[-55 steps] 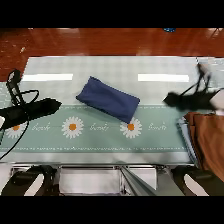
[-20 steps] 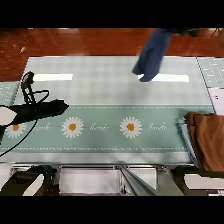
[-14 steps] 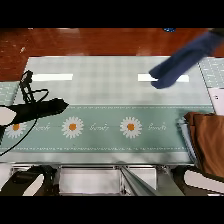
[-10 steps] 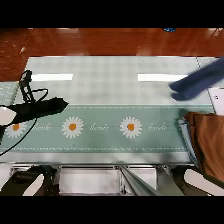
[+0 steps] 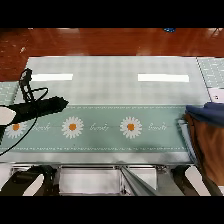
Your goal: Fold the shirts.
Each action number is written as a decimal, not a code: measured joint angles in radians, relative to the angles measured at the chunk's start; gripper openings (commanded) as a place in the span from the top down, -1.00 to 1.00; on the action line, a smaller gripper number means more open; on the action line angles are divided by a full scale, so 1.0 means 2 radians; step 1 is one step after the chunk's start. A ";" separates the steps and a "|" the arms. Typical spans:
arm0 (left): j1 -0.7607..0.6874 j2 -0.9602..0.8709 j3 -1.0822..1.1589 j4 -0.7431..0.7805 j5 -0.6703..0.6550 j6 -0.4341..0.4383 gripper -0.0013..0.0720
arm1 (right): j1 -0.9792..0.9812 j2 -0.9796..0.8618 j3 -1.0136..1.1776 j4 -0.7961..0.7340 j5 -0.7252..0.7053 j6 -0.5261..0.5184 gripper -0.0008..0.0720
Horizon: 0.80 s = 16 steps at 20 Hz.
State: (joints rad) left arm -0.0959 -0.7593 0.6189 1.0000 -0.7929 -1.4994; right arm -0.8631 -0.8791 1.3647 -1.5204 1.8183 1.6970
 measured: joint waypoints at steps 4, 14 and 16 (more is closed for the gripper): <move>0.000 0.000 0.000 -0.003 0.000 0.004 0.90 | -0.068 0.049 -0.106 -0.071 0.012 -0.011 0.55; 0.011 -0.028 0.056 -0.003 0.017 0.010 0.90 | -0.102 0.041 -0.180 -0.089 -0.033 -0.005 0.89; 0.018 -0.047 0.119 -0.003 0.009 0.022 0.90 | -0.092 0.008 -0.123 0.002 -0.069 -0.023 0.89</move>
State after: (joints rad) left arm -0.0601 -0.8524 0.8570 0.9936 -0.7753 -1.4548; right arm -1.0477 -0.8631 1.1191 -1.5154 1.6806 1.6508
